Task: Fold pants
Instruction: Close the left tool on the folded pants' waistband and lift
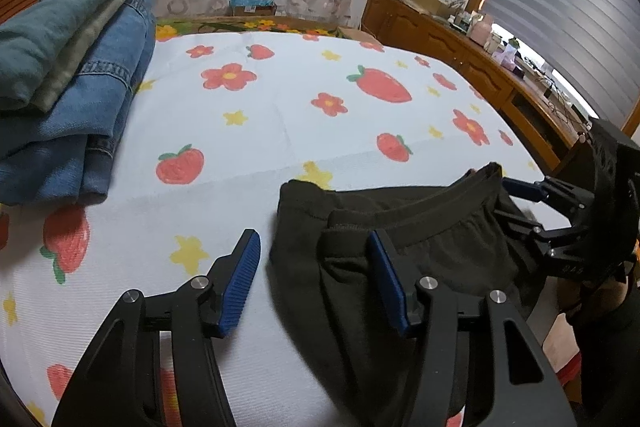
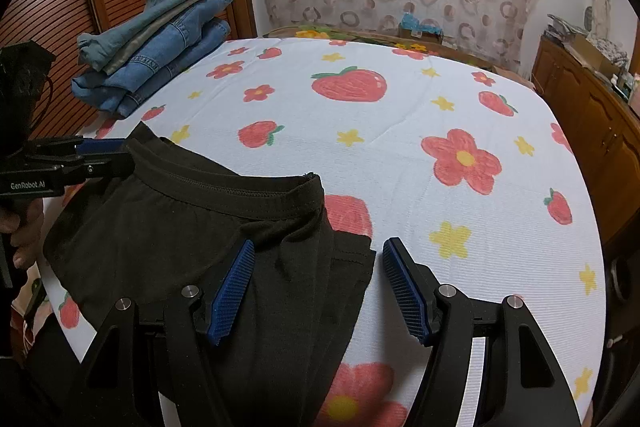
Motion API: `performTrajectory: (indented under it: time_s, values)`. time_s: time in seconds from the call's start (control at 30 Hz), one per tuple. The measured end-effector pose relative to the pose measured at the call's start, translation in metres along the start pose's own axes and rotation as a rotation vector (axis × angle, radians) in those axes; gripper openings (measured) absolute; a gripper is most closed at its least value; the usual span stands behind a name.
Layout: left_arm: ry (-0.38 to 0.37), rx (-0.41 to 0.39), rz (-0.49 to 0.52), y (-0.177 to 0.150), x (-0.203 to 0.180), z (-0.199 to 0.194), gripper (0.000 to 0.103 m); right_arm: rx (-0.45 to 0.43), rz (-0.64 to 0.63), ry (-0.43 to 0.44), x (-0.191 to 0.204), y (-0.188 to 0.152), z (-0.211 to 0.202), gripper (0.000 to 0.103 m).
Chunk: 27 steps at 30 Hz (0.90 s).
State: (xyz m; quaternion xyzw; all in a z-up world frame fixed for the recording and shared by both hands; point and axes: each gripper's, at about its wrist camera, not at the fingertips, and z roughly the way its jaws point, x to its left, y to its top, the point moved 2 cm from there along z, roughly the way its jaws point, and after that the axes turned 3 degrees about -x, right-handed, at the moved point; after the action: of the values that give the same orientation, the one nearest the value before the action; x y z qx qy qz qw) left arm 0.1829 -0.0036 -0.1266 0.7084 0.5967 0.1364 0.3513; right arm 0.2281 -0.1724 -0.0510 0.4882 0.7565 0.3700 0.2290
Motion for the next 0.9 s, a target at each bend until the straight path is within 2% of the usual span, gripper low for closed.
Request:
performTrajectory:
  time_s: [0.27, 0.3, 0.33, 0.5, 0.8, 0.9]
  values:
    - [0.016, -0.023, 0.062, -0.004, -0.004, -0.001, 0.056, 0.001, -0.004, -0.004, 0.000, 0.000, 0.000, 0.069]
    - [0.001, -0.020, 0.068, -0.004, -0.005, -0.001, 0.043, 0.001, -0.004, -0.004, 0.000, 0.000, 0.000, 0.069]
    - [-0.027, -0.016, 0.065, -0.004, -0.006, -0.001, 0.035, 0.001, -0.004, -0.003, 0.000, 0.000, 0.000, 0.069]
    - [-0.025, -0.046, 0.068, -0.004, -0.016, -0.007, 0.020, 0.007, -0.011, -0.014, 0.002, 0.001, 0.002, 0.069]
    - [-0.038, -0.135, 0.100, -0.001, -0.038, -0.034, 0.018, 0.005, -0.009, -0.012, 0.002, 0.001, 0.002, 0.068]
    - [-0.033, -0.144, 0.111, 0.000, -0.042, -0.037, 0.018, 0.002, -0.004, -0.013, 0.002, 0.001, 0.001, 0.062]
